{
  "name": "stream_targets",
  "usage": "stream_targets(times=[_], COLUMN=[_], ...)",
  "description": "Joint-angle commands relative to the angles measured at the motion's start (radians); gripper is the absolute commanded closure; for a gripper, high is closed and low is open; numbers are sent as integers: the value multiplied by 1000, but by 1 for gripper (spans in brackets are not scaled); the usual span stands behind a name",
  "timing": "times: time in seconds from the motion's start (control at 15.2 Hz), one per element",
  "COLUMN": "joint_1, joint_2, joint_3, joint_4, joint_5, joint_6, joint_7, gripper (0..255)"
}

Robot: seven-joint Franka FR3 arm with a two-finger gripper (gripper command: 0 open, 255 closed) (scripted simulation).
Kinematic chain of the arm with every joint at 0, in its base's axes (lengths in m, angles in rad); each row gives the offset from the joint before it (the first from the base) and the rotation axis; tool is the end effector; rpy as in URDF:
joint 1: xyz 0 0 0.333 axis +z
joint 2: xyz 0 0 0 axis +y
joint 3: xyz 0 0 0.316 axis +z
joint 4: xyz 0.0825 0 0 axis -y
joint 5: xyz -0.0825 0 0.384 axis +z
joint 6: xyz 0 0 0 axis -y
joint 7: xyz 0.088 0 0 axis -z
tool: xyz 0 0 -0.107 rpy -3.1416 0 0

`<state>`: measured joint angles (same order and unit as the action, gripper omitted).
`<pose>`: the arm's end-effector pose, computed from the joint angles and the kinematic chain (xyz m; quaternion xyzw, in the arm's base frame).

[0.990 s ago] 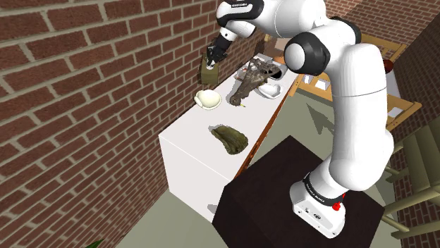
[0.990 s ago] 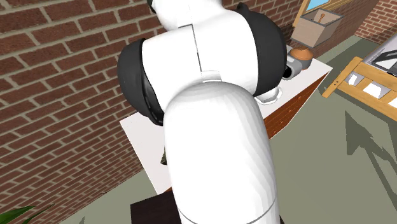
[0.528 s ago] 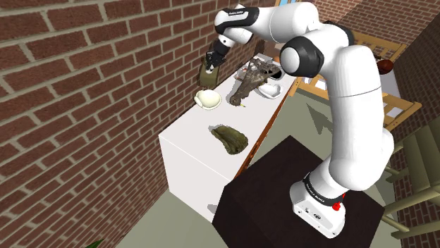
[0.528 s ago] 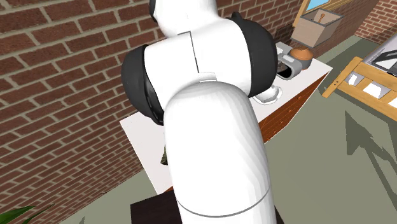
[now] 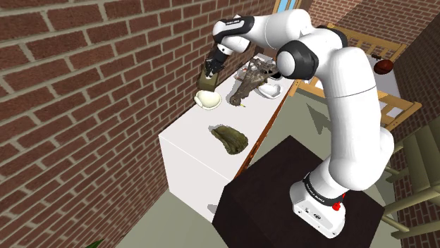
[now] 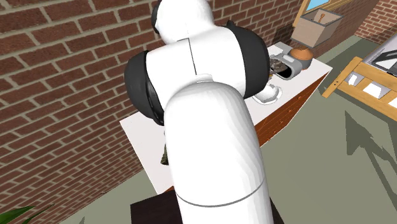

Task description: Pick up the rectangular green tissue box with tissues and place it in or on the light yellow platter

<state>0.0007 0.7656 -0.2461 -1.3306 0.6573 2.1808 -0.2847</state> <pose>0.7443 -0.1168 0.2981 -0.9726 0.1154 -0.1041 0.1731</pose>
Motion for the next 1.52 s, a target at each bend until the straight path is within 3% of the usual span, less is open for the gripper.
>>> stream_targets(times=[0.0, 0.86, 0.92, 1.25, 1.45], joint_1=[-2, -7, -8, -7, -13], joint_2=[13, 51, 51, 51, -23], joint_3=[4, 16, 16, 16, -2], joint_4=[-6, -11, -10, -11, -45], joint_5=[7, 24, 24, 24, 7], joint_6=[18, 57, 57, 57, 12], joint_7=[-11, -35, -35, -35, -32], gripper=[255, 255, 0, 0, 0])
